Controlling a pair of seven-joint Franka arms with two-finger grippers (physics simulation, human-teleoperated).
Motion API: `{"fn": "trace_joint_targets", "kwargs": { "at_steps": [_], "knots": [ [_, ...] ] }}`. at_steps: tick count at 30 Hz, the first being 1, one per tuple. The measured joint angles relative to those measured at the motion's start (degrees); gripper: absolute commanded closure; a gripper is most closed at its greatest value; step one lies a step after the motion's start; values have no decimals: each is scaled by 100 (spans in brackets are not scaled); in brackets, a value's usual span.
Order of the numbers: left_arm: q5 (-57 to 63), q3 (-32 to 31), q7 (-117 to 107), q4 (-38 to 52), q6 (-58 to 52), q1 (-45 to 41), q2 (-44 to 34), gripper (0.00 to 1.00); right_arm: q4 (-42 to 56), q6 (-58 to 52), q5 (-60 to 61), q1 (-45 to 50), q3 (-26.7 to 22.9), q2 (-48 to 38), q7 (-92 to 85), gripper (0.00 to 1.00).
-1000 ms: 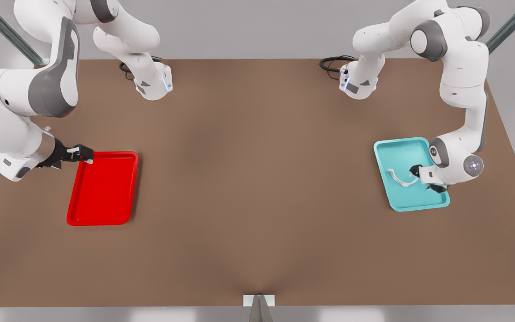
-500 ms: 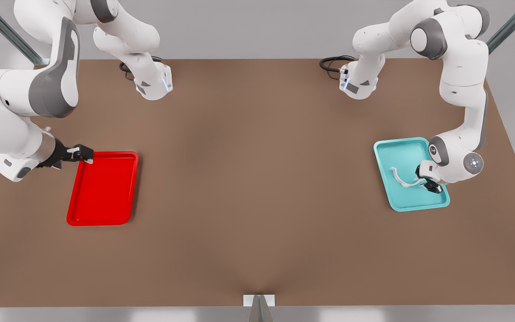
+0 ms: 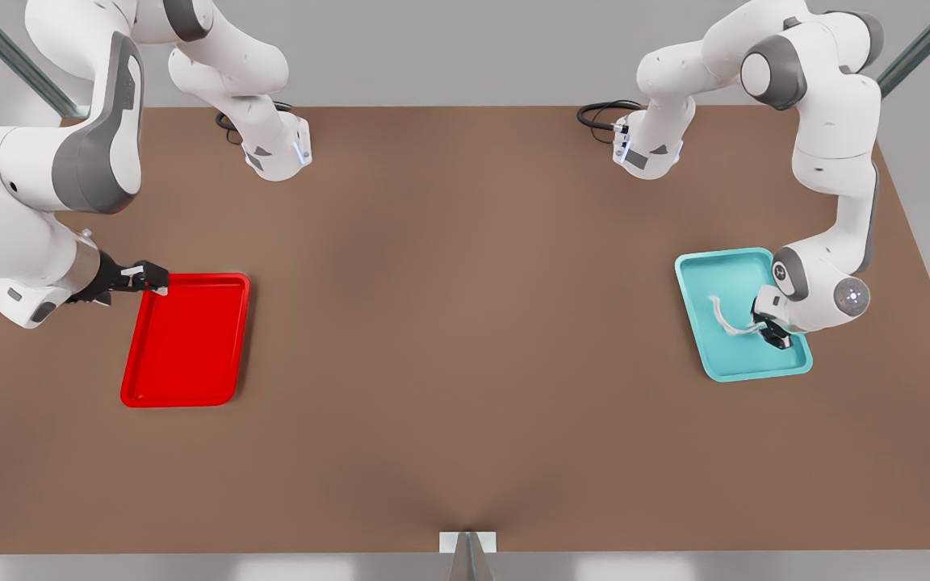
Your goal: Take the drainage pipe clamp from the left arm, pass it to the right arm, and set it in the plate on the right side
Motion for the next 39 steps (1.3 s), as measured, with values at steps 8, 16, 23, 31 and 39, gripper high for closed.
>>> {"fn": "trace_joint_targets", "kwargs": {
  "at_steps": [8, 16, 23, 31, 39],
  "knots": [
    [17, 46, -58, 25, -193, -136, -296, 79, -13, -3, -1, -5, 0, 0, -13, 0],
    [-27, 97, -1403, 70, -1474, -1845, -1221, 79, 46, 86, 392, 99, 49, 229, -6, 0],
    [-366, -1002, -3342, 1206, -2117, -2425, -693, 79, 231, 853, 1019, 1576, 82, 1304, 5, 0],
    [-617, -1341, -5709, 3072, -2533, -3754, 281, 79, -817, 2588, 1137, 3113, 84, 1427, 294, 0],
    [-1042, -820, -7554, 4006, -2736, -5015, 868, 79, -3151, 4651, 1357, 3319, 217, 209, 645, 0]
  ]
}}
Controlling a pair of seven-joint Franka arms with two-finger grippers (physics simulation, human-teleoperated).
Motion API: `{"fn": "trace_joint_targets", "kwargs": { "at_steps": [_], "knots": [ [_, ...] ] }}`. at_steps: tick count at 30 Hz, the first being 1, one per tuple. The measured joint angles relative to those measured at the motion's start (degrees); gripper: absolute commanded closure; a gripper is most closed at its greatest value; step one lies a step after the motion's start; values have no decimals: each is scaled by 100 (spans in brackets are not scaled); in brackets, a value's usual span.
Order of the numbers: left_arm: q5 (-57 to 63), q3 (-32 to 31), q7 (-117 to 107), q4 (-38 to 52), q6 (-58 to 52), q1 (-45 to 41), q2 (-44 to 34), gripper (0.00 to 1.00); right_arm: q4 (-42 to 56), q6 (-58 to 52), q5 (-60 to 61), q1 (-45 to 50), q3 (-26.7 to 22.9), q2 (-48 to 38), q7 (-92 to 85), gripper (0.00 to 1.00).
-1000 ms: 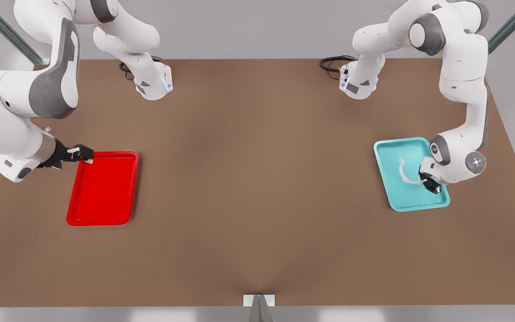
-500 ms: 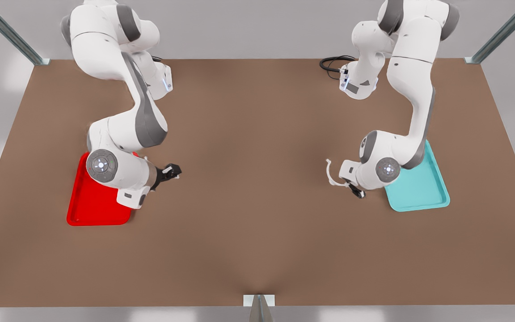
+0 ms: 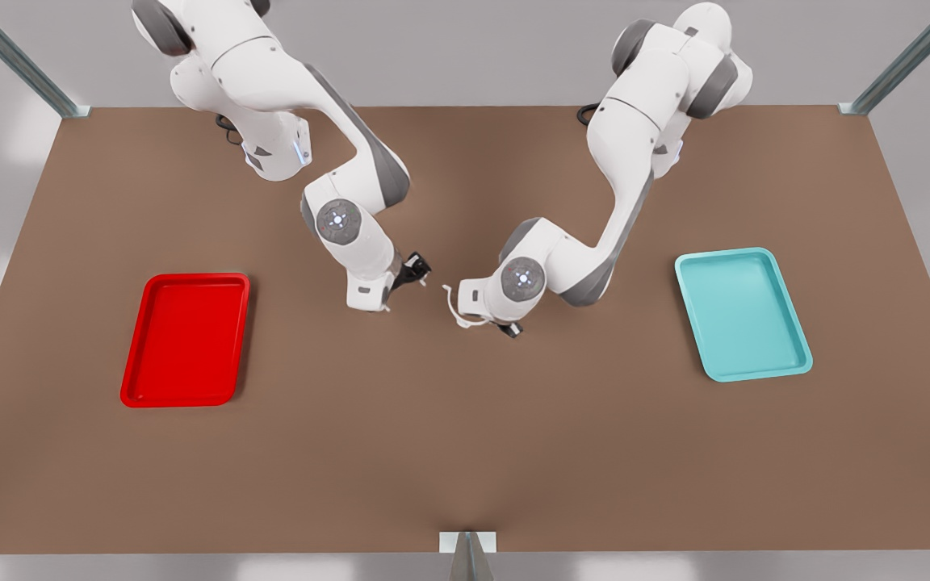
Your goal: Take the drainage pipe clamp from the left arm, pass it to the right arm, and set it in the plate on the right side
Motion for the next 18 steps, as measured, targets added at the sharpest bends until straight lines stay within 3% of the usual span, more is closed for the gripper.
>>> {"fn": "trace_joint_targets", "kwargs": {
  "at_steps": [18],
  "knots": [
    [-150, 3, -2015, 115, -182, -122, 0, 79, -33, 1147, 137, 241, 124, 504, 352, 0]
  ]
}}
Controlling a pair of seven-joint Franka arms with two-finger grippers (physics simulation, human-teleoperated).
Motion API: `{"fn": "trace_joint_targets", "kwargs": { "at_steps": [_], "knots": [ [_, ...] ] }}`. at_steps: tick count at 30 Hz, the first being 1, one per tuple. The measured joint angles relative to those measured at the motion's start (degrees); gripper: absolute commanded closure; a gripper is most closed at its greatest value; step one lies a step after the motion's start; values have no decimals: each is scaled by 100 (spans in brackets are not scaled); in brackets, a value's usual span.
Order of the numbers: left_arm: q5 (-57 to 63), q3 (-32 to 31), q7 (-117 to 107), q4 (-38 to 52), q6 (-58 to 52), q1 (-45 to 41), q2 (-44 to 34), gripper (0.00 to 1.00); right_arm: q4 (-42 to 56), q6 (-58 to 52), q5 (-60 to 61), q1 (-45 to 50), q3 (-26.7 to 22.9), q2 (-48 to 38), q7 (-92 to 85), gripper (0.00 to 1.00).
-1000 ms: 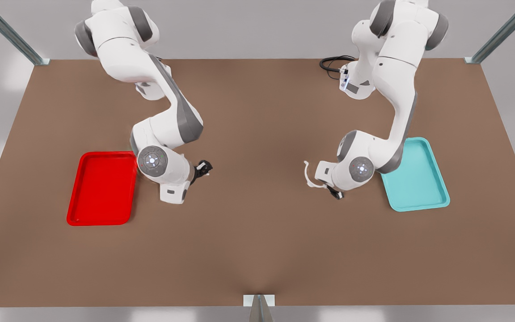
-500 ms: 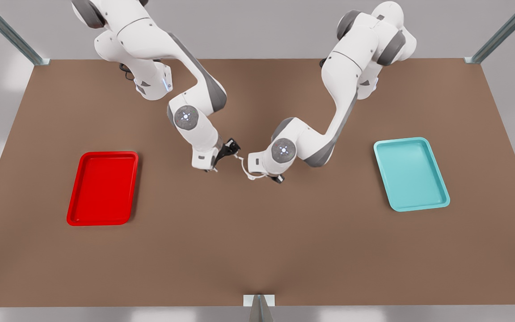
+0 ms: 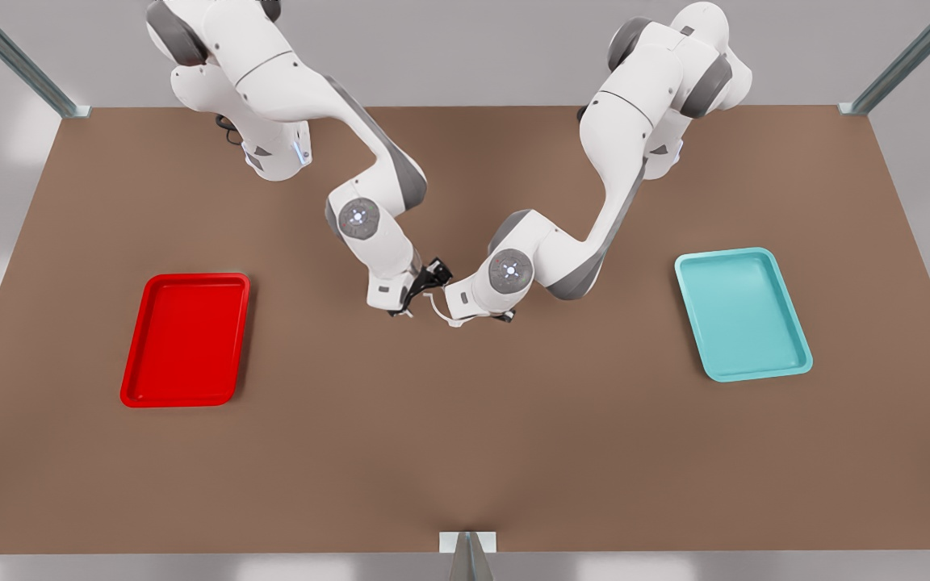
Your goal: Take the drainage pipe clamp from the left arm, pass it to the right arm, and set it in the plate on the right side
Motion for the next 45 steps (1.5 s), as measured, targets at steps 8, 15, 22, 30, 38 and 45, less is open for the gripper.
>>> {"fn": "trace_joint_targets", "kwargs": {
  "at_steps": [8, 15, 22, 30, 38, 45],
  "knots": [
    [-19, 0, -279, 0, -26, -28, 0, 79, 141, 120, -36, 125, -8, 347, 74, 0],
    [-26, 0, -466, 0, -34, -40, 0, 79, 333, 175, -65, 171, -9, 640, 119, 0],
    [-35, 0, -593, 0, -30, -33, 0, 0, 356, 224, 60, 170, -5, 701, 2, 79],
    [7, 44, -523, -1, -258, 456, -344, 0, 512, 237, -2, 128, -8, 697, -60, 79],
    [1278, 48, -201, 1334, -2881, 3131, -1254, 0, 511, 186, -33, -485, -76, 530, -141, 79],
    [1506, -22, 293, -818, -2845, 3578, -2323, 0, 275, -74, -40, -2199, -75, 341, -851, 79]
  ]
}}
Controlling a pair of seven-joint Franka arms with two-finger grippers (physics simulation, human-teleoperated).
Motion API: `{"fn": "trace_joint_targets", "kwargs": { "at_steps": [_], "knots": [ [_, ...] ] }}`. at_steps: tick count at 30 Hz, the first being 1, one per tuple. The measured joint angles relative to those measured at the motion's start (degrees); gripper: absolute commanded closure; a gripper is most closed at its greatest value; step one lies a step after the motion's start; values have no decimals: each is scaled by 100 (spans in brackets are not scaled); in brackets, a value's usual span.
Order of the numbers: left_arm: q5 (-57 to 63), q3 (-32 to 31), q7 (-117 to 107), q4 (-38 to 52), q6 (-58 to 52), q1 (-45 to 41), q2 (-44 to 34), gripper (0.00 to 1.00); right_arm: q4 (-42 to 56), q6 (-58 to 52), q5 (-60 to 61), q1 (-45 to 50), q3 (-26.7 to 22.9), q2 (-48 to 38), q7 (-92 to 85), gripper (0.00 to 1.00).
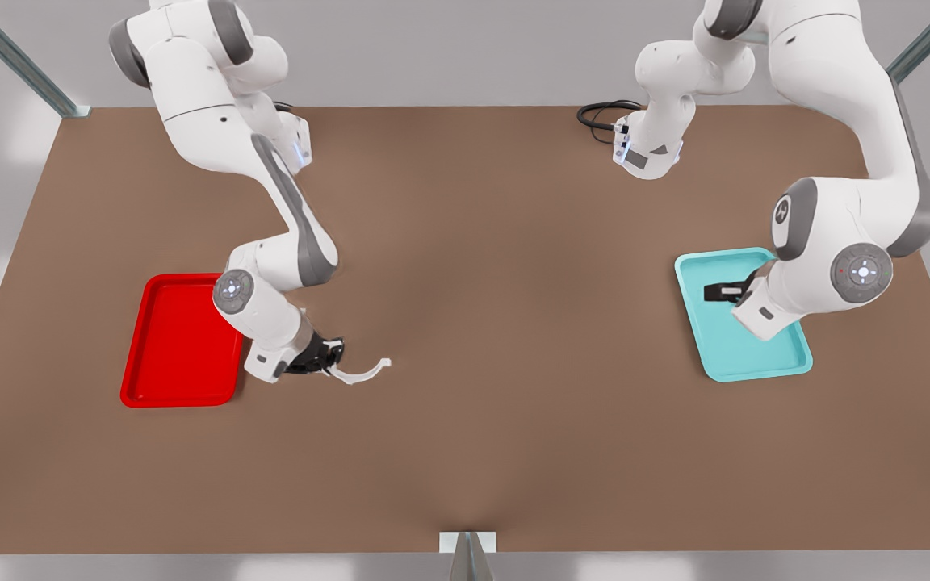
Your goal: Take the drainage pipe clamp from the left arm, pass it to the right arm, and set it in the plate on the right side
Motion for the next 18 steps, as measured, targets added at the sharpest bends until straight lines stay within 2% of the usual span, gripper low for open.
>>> {"fn": "trace_joint_targets", "kwargs": {
  "at_steps": [9, 18],
  "knots": [
    [1, -90, 421, -16, -336, 92, -80, 0, -314, -298, 37, -1979, 9, -223, -1735, 79],
    [-33, -121, 680, -18, -787, 149, -212, 0, -198, -522, 64, -3107, -3, 248, -3801, 79]
  ]
}}
